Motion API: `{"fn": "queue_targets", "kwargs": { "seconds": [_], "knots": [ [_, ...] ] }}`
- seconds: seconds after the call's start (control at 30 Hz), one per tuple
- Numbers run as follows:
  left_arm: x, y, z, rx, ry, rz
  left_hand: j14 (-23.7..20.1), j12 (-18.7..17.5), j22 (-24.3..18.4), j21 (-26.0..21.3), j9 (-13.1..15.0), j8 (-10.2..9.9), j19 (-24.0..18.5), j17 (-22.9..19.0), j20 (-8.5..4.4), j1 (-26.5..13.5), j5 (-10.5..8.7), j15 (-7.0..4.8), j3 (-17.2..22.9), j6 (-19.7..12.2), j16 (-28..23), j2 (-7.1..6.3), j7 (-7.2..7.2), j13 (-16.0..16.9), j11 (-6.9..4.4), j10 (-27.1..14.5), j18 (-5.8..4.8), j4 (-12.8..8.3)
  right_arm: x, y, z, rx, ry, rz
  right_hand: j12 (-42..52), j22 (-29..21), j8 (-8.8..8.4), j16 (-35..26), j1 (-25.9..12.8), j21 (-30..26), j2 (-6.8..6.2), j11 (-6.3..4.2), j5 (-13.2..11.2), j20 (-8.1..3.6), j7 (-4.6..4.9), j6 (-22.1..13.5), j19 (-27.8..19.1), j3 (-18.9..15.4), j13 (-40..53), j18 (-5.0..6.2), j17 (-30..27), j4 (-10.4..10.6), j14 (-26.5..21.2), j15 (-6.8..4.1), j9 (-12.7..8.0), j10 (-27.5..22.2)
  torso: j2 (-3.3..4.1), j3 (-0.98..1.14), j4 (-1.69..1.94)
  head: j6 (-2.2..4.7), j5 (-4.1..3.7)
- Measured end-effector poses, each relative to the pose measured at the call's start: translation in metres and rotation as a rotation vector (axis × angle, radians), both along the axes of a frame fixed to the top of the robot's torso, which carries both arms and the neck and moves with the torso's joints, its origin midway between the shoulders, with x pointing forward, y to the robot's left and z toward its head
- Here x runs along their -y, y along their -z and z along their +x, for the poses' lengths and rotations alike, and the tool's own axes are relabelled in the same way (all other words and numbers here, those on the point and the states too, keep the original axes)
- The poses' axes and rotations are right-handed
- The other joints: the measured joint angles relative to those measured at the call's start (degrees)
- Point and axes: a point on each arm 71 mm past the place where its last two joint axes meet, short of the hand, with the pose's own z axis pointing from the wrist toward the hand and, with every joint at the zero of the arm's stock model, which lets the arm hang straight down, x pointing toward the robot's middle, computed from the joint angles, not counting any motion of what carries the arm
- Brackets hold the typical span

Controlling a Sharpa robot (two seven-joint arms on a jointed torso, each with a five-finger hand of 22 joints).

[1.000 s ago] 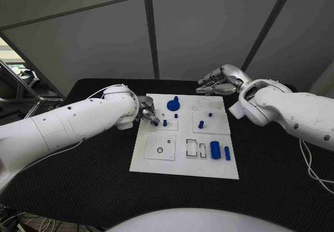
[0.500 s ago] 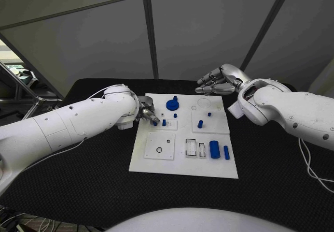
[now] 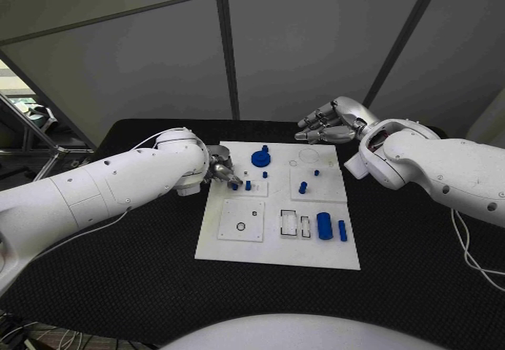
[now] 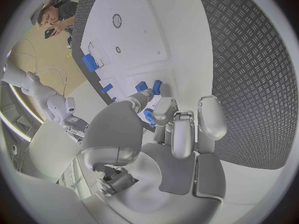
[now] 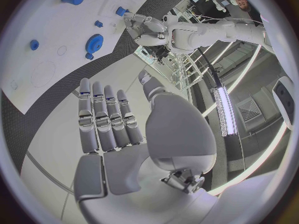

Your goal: Assemble the parts on the task board

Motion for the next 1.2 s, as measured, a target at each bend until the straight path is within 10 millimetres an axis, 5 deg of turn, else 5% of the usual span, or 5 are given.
{"fn": "queue_targets", "kwargs": {
  "seconds": [0.2, 0.63, 1.0, 1.1, 1.2],
  "knots": [
    [-0.006, 0.001, -0.001, 0.006, -0.016, -0.005, 0.0, 0.57, 0.48, 0.0, 0.11, 0.0, 0.55, 0.0, -0.13, -1.5, -5.31, 0.0, -3.51, 0.41, 0.0, -1.06, 0.02, 0.0, 0.0, 0.0, -0.02, 4.63, 0.0, 0.0, 0.0, 0.0, 0.001, 0.0, 0.0, 0.0, 0.0, 0.0, 0.0, 0.0, 0.0, 0.0, 0.0, 0.0, 0.0, 0.0, 0.0, 0.0, 0.0, 0.01, -0.03, 0.0, 0.0, 0.0, 0.0, 0.0, -0.01, 0.0, 0.08, 0.17, -0.03],
    [-0.008, -0.007, -0.001, 0.043, -0.057, -0.064, 0.0, -0.82, 0.49, 0.0, 0.18, -0.32, 0.82, 0.0, 0.0, -0.84, -5.52, 0.0, -5.98, 0.41, -0.27, -1.7, 0.02, 0.0, -0.1, -0.11, -0.04, 8.22, 0.001, 0.0, 0.001, 0.0, 0.002, -0.001, 0.0, -0.11, 0.0, 0.0, 0.0, -0.24, 0.0, 0.0, 0.0, 0.0, 0.0, 0.0, 0.0, 0.0, 0.0, 0.01, -0.11, 0.0, 0.0, 0.0, 0.0, 0.0, 0.04, -0.04, 0.07, 0.25, 0.1],
    [-0.019, -0.02, 0.004, 0.066, -0.14, -0.218, -0.11, -21.34, -10.19, -11.14, -2.56, -4.71, -7.1, 0.0, 1.03, 0.44, -5.71, 1.37, -8.9, -3.66, -8.17, -3.05, 2.43, -8.14, 1.96, -8.23, -0.02, 11.72, 0.005, 0.002, 0.004, -0.002, 0.011, -0.01, 0.28, -0.7, 0.22, 0.66, 2.62, -0.39, 1.55, -0.5, -0.24, -0.53, -0.92, 3.01, 2.84, 1.47, -0.02, 0.0, -0.78, -2.68, 2.23, -1.0, 0.15, 0.08, 0.04, 0.01, 0.08, 0.46, 0.04],
    [-0.026, -0.022, 0.004, 0.075, -0.166, -0.269, -1.48, -30.13, -19.68, -21.76, -4.25, -6.39, -14.38, -2.62, 1.92, 4.06, -5.71, 2.43, -8.42, -4.9, -16.64, -2.27, 3.61, -12.44, 2.93, -12.38, 0.05, 11.07, 0.006, 0.003, 0.004, -0.001, 0.008, -0.022, 0.63, -0.61, 0.21, 1.16, 2.88, 0.21, 1.81, -1.05, -0.36, -1.25, -1.36, 3.77, 4.39, 2.18, -0.07, 0.0, -0.56, -3.45, 3.96, -1.69, 0.15, 0.63, 0.04, 0.02, 0.09, 0.71, -0.15],
    [-0.031, -0.026, 0.004, 0.096, -0.18, -0.332, -7.45, -35.0, -25.29, -29.27, -8.18, -9.4, -18.73, -11.94, 3.24, 11.44, -5.0, 3.63, -5.54, -6.83, -29.02, -1.8, 4.99, -16.47, 4.41, -16.53, 0.12, 7.71, 0.007, 0.003, 0.005, 0.002, 0.005, -0.036, 0.63, -0.61, 0.21, 1.16, 3.11, 0.21, 2.04, -1.05, -0.36, -1.41, -1.17, 3.96, 4.54, 2.36, -0.07, 0.0, -0.55, -3.64, 4.12, -1.85, 0.15, 0.62, 0.04, 0.01, 0.13, 0.92, -0.28]
  ]
}}
